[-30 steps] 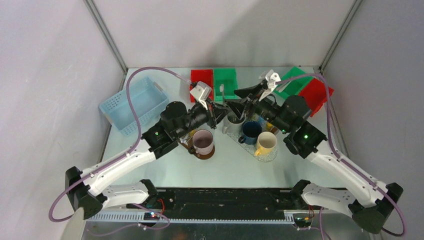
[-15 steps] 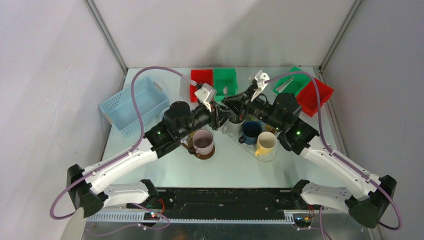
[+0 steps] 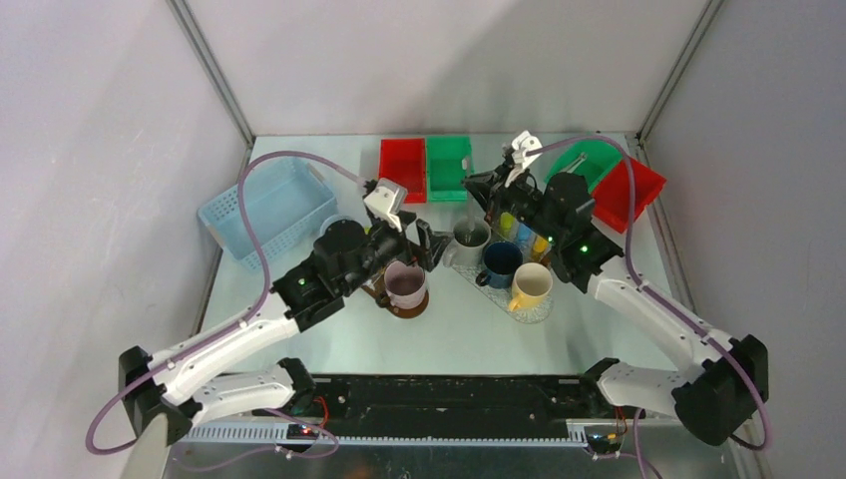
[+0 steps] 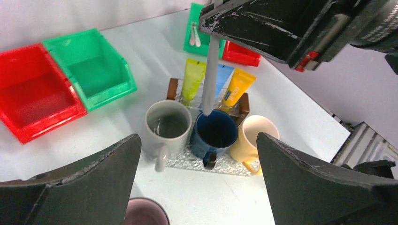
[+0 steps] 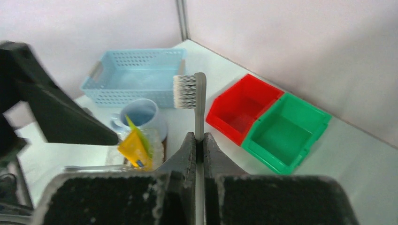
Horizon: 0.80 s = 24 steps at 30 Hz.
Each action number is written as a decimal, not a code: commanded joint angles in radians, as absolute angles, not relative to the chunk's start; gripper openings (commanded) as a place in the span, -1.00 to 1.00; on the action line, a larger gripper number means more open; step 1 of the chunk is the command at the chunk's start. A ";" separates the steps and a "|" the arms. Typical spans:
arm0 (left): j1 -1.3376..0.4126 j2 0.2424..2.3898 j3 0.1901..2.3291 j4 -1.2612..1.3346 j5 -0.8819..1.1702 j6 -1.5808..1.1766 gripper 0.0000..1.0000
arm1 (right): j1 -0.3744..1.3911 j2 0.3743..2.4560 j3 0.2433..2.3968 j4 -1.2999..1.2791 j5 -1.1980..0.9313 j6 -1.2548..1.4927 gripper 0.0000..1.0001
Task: Prepare toiletry sets of a toothbrush and toothpaste on the tray
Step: Place the toothbrush in the cup.
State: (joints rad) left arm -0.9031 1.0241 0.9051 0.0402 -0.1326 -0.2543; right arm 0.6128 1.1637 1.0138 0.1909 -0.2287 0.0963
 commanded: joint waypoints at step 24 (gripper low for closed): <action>-0.906 0.711 0.848 -0.226 -0.370 -0.357 0.99 | 0.554 1.607 0.813 0.706 -0.191 -0.052 -0.93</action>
State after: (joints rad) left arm -0.9031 0.7250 0.8558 -0.2298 -0.3378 -0.3439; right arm 0.5518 1.5913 0.8204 0.6460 -0.2237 -0.0307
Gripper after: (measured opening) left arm 0.995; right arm 0.031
